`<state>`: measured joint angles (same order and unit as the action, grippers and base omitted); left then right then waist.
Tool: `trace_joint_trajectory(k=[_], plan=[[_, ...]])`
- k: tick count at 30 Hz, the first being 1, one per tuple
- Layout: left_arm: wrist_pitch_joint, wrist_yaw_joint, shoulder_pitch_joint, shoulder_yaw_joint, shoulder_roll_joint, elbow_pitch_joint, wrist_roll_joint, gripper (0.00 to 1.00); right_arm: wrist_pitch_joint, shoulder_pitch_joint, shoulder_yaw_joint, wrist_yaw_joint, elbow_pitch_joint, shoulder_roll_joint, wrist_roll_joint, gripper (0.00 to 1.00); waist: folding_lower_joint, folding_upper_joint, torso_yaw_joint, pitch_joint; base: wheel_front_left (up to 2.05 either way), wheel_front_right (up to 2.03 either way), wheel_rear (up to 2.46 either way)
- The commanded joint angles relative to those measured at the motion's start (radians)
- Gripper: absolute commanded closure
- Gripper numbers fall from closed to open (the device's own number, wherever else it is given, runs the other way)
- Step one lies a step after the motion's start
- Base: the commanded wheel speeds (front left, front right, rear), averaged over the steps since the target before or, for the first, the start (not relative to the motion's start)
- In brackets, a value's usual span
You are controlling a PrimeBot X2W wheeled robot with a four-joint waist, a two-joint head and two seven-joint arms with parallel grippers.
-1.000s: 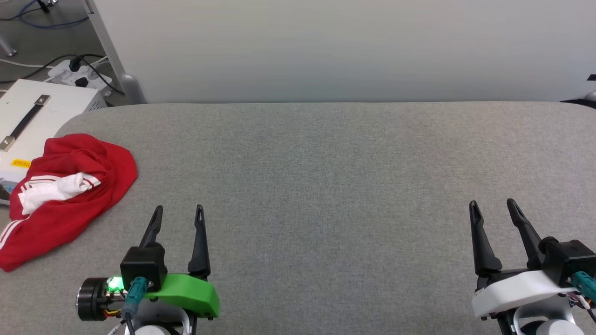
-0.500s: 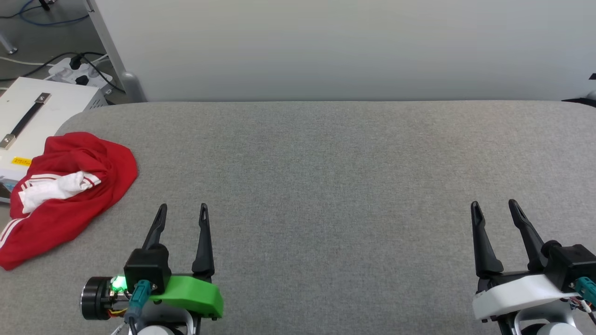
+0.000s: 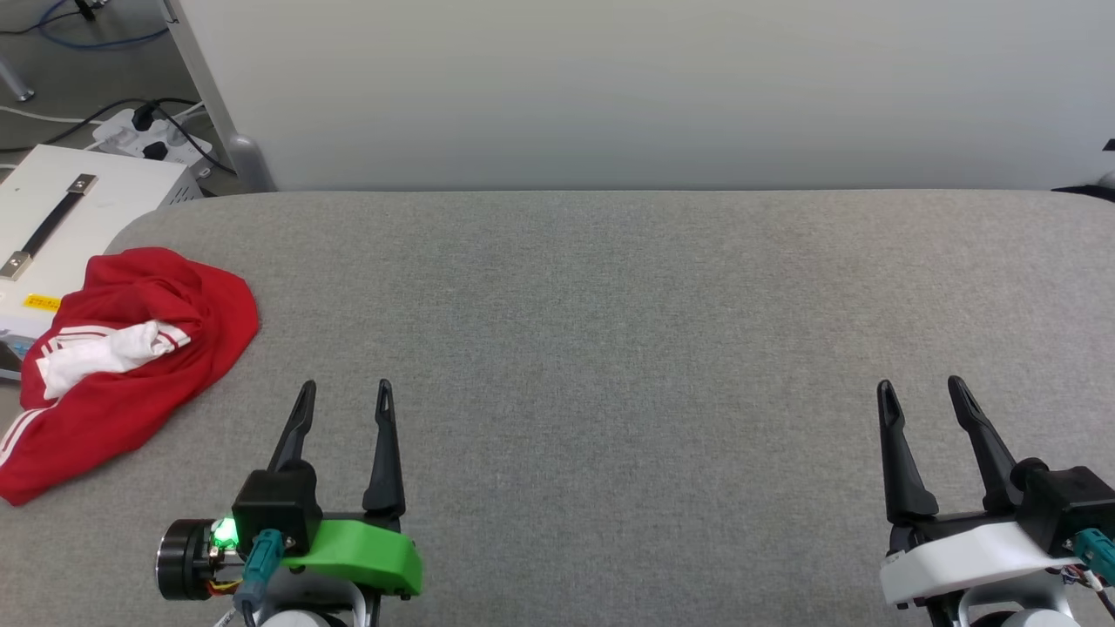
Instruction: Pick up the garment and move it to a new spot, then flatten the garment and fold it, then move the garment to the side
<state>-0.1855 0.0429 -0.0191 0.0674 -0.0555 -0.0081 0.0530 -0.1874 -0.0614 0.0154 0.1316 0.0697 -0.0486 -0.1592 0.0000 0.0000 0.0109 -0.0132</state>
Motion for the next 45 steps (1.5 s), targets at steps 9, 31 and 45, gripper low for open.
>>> trace_joint_trajectory(k=[9, 31, 45], plan=[[-0.028, 0.013, -0.01, 0.014, 0.004, 0.014, 0.011, 0.0, -0.027, -0.028, -0.01, -0.001, -0.003, -0.001, -0.009, 0.0, 0.0, 0.0, 0.0, 0.004, 0.0, 0.0, 0.0], [-0.074, 0.017, -0.02, 0.035, 0.005, 0.043, 0.019, 0.0, -0.072, -0.046, 0.032, -0.001, -0.021, -0.002, 0.007, 0.0, 0.0, 0.0, 0.001, 0.001, 0.0, 0.0, 0.0], [-0.076, 0.019, -0.017, 0.037, 0.005, 0.054, 0.023, 0.0, -0.074, -0.047, 0.027, -0.001, -0.031, -0.002, 0.008, 0.0, 0.0, 0.0, 0.012, 0.001, 0.0, 0.0, 0.0]])
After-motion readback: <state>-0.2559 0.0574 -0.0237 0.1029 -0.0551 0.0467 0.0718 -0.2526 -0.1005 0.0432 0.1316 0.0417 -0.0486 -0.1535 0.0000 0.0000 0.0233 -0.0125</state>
